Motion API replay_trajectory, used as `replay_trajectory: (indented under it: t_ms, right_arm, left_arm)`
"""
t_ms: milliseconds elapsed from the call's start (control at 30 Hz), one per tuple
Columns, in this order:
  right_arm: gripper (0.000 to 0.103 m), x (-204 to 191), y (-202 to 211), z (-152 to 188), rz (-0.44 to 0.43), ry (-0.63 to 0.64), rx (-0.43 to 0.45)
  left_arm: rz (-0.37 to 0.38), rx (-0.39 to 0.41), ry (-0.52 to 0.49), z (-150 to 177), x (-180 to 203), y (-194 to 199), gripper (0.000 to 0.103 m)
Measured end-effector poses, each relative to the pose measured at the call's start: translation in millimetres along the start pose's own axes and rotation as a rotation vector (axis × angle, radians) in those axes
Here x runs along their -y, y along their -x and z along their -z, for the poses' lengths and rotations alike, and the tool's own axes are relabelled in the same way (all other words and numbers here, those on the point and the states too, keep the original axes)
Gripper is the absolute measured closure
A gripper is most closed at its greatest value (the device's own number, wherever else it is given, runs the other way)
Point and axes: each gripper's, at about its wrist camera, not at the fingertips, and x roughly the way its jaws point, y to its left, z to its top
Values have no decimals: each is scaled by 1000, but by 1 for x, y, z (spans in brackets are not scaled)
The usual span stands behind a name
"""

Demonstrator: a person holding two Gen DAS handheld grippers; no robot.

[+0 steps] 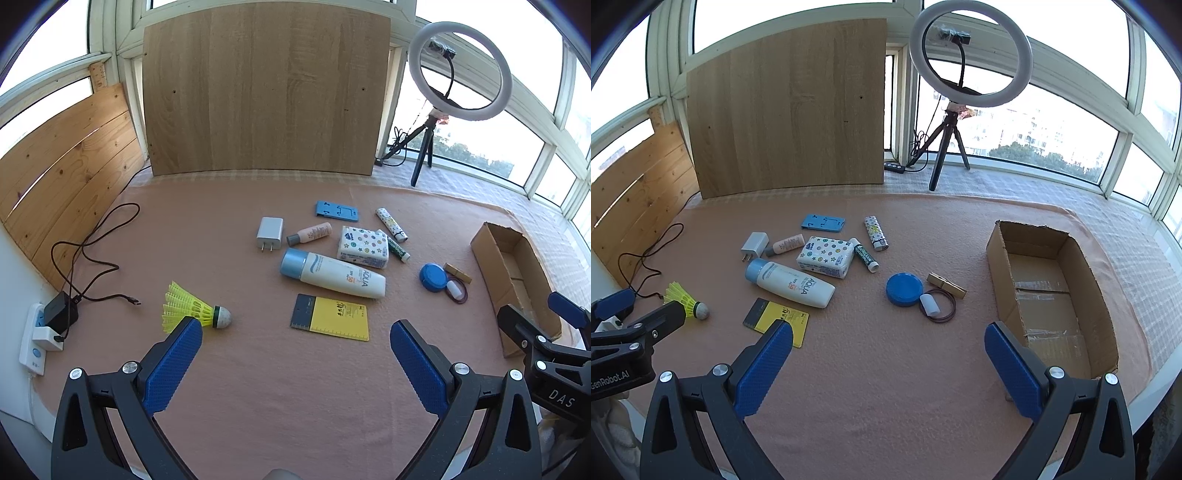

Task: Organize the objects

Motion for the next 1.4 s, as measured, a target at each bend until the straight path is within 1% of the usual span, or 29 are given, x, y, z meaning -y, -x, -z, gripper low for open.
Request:
replay_trajectory:
  t_ms: [1400]
  right_arm:
    - [0,0,-2,1,5,-5,-16]
  left_arm:
    - [6,-3,-6,3,3,0,0]
